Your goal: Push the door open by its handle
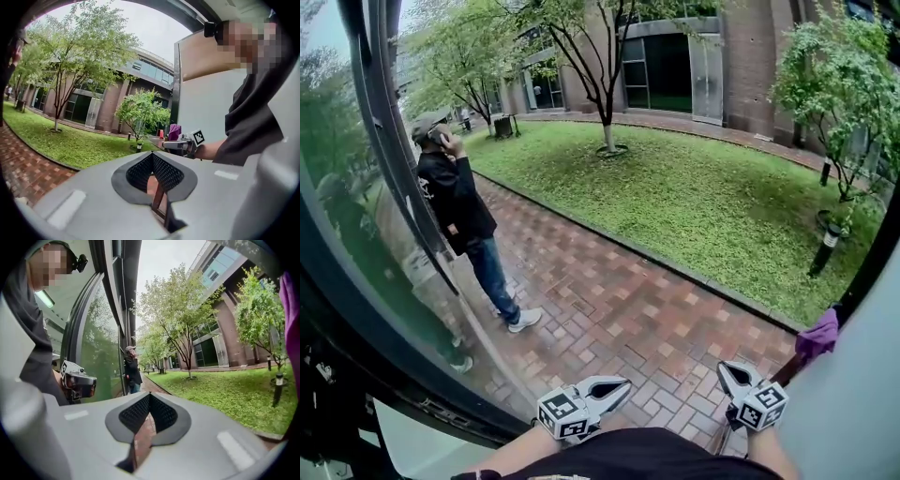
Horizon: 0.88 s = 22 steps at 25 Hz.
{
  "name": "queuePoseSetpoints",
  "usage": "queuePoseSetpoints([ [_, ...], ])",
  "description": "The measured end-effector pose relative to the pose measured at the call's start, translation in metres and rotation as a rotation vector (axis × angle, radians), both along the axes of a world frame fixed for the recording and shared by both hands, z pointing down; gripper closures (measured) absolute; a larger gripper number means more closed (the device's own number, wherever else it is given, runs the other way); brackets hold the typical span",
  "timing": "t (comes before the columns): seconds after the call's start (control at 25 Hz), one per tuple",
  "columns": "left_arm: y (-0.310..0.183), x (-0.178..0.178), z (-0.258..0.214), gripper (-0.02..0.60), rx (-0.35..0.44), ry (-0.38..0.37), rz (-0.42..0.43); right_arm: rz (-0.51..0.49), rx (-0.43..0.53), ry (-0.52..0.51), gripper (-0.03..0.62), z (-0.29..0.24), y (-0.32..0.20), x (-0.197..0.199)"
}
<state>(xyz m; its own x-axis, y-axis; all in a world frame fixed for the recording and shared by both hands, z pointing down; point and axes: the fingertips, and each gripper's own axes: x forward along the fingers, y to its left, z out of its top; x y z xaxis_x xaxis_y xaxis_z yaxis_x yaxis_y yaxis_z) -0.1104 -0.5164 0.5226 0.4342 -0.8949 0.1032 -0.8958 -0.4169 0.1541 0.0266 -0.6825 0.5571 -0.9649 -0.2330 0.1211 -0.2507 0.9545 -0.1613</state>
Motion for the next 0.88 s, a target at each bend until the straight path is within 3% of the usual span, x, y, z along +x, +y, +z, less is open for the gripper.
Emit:
queuePoseSetpoints([
  [0.2, 0.065, -0.002, 0.002, 0.563, 0.041, 0.002, 0.037, -0.009, 0.034, 0.008, 0.594, -0.005, 0.067, -0.022],
  [0.4, 0.164, 0.011, 0.013, 0.563, 0.047, -0.049, 0.184, 0.081, 0.056, 0.047, 0.594, -0.004, 0.178, -0.026],
  [0.6, 0.258, 0.012, -0.005, 0.563, 0.022, -0.063, 0.307, 0.053, 0.044, 0.101, 0.594, -0.01, 0.31, -0.044],
  [0.88, 0.329, 0.005, -0.01, 0.563, 0.009, -0.008, 0.361, 0.196, 0.006, 0.141, 0.594, -0.012, 0.406, 0.004],
])
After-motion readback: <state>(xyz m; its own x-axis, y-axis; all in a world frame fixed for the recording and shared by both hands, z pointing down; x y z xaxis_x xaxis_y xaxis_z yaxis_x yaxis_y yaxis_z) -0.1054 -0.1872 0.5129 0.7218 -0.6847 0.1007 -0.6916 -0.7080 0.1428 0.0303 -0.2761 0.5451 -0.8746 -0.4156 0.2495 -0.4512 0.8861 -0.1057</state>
